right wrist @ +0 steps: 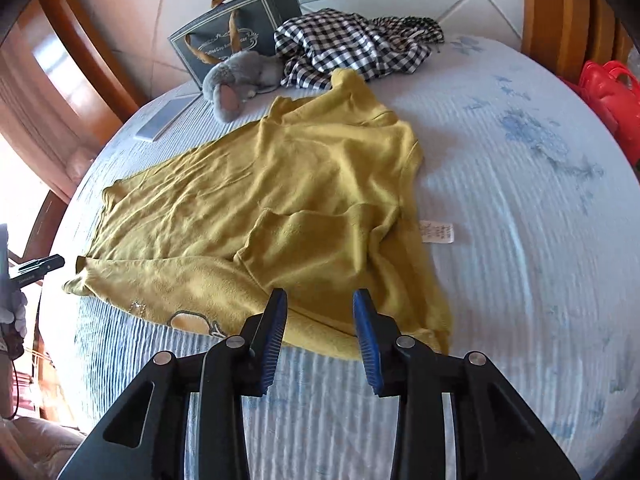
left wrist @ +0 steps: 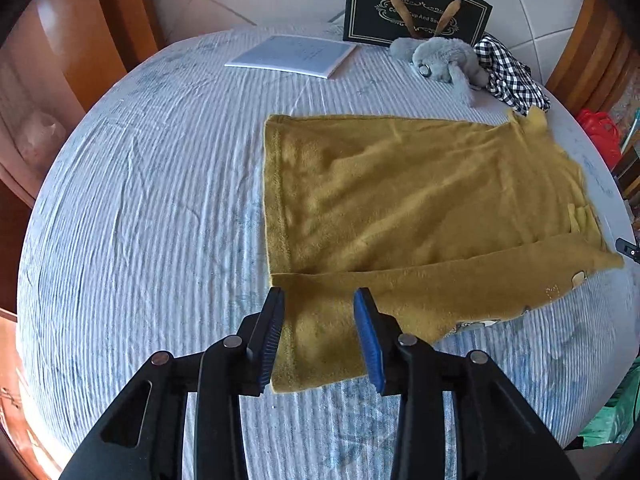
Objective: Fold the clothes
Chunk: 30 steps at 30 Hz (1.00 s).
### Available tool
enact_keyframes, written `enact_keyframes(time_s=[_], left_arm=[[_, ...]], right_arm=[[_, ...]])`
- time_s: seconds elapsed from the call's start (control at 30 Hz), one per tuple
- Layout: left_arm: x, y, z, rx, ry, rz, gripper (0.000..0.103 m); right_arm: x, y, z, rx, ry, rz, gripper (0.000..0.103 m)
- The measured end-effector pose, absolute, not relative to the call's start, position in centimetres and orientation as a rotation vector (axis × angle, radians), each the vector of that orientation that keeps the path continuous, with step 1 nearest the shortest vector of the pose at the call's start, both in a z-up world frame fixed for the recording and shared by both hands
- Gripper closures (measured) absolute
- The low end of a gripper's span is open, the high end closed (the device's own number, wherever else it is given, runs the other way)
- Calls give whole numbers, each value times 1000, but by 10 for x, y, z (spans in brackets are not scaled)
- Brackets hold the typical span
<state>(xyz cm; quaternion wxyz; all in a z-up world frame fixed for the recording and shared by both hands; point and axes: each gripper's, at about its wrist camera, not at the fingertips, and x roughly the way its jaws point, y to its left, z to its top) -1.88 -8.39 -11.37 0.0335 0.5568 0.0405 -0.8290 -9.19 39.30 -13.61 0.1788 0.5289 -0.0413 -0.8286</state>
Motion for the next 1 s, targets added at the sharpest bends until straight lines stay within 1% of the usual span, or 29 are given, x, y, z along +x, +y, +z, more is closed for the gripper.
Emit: enact_keyframes(time_s=[0.1,0.13,0.17,0.2,0.23,0.3,0.4,0.47,0.5,0.53,0.67,0.73,0.77,0.8,0.83,0.9,0.93,1.0], left_arm=[[-13,-78,-137,1812,71,-2471,67],[-10,-80,-146,1846,60,-2432,67],[-7,-83,-153,1870,63,-2402,64],[-5,-87,-154,1874,82,-2393,64],[-3,-91,-154,1870,105,-2393,61],[-6,-91,-145,1846,101,-2411,61],[-15,-86,-129,1790,107,-2480,61],[-25,-80,-116,1744,125,-2544,61],[-31,-77,-114,1735,124,-2560,61],[-38,-73,-114,1732,120,-2569,61],[-46,-75,-133,1780,124,-2523,61],[-46,-79,-146,1808,136,-2490,61],[-45,-82,-150,1820,148,-2476,61],[-43,-85,-151,1814,163,-2487,61],[-43,-87,-151,1819,177,-2490,61],[-47,-90,-150,1827,201,-2480,61],[-51,-92,-148,1819,206,-2482,61],[-66,-100,-139,1766,223,-2503,61]], right_arm=[[-86,397,-155,1591,-85,-2304,71],[-84,402,-160,1623,-91,-2297,79],[-82,407,-161,1645,-97,-2301,82],[-81,413,-160,1663,-105,-2309,83],[-81,416,-158,1678,-84,-2324,83],[-81,419,-151,1707,-21,-2358,82],[-86,417,-137,1640,-43,-2381,80],[-96,411,-141,1628,-61,-2383,74],[-101,408,-142,1622,-70,-2383,68],[-105,405,-144,1615,-79,-2384,64],[-125,393,-150,1591,-114,-2386,64],[-127,402,-160,1638,-132,-2394,64],[-132,403,-159,1639,-134,-2399,69],[-140,402,-156,1629,-132,-2402,70],[-148,402,-154,1618,-131,-2406,75],[-164,401,-148,1597,-129,-2414,77],[-171,400,-145,1587,-128,-2417,75],[-187,399,-140,1566,-126,-2425,75]])
